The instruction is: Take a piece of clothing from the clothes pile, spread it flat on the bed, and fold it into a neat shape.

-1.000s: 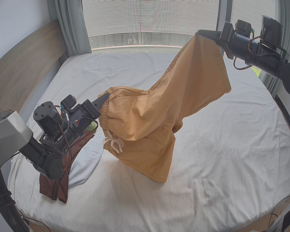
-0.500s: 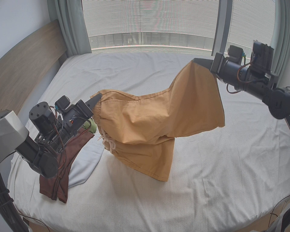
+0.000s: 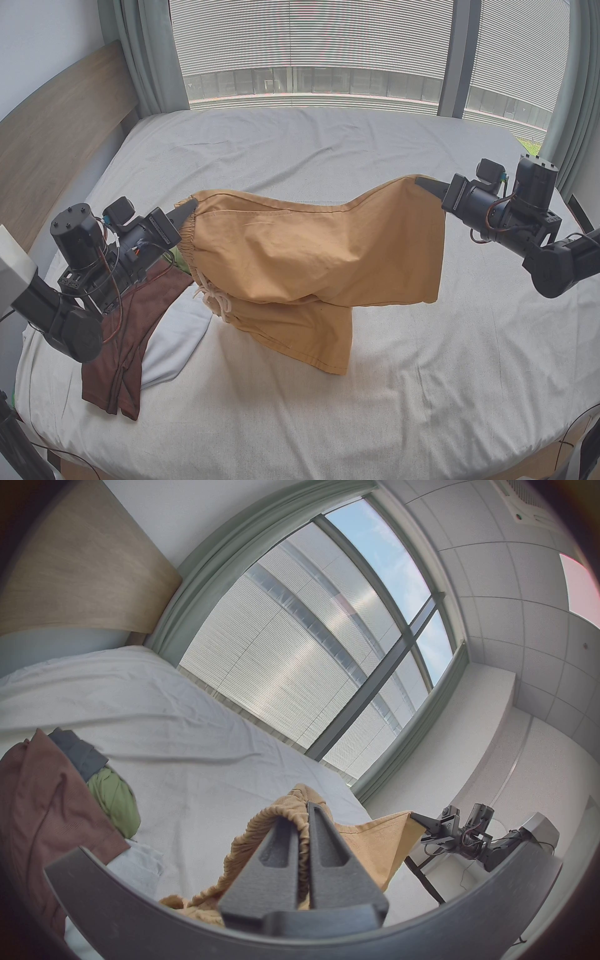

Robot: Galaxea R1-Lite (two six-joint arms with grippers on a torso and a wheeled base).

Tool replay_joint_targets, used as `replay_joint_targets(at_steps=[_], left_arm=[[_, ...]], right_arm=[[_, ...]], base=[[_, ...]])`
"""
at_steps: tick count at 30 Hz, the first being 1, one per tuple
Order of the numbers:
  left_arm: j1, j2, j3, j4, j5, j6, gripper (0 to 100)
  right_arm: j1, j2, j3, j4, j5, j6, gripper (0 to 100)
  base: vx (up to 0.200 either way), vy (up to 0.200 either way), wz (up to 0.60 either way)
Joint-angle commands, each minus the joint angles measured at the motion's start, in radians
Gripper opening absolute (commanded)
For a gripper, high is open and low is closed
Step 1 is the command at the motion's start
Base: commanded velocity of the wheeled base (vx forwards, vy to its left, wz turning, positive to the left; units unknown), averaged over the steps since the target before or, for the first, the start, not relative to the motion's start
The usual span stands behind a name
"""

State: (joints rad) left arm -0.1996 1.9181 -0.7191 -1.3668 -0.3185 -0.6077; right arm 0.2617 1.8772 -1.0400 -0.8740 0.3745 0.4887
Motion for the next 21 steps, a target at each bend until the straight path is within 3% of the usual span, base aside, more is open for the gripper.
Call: replay_joint_targets(at_steps=[1,6,10,21], left_arm=[[0.008,-0.077,-0.005,0.087,0.003,0.006,0],[0.023,-0.106,0.0,0.149,0.003,0.017,0],[0.031,-0.077,0.0,0.143,0.007,0.06,0],[0.046,-0.036,-0.006,0.146,0.019,0.066,0]], right_arm=[[-0.016,0.065,0.061,-0.077,0.003,0.017,0],[-0.015,0.12,0.071,-0.163,0.003,0.019,0],[-0.01,0.143,0.072,-0.192,0.001,0.021,0],[-0.007,0.188,0.087,-0.298,-0.002,0.042,0]], base=[[0.0,0.0,0.0],[0.0,0.0,0.0],[0.0,0.0,0.0],[0.0,0.0,0.0]])
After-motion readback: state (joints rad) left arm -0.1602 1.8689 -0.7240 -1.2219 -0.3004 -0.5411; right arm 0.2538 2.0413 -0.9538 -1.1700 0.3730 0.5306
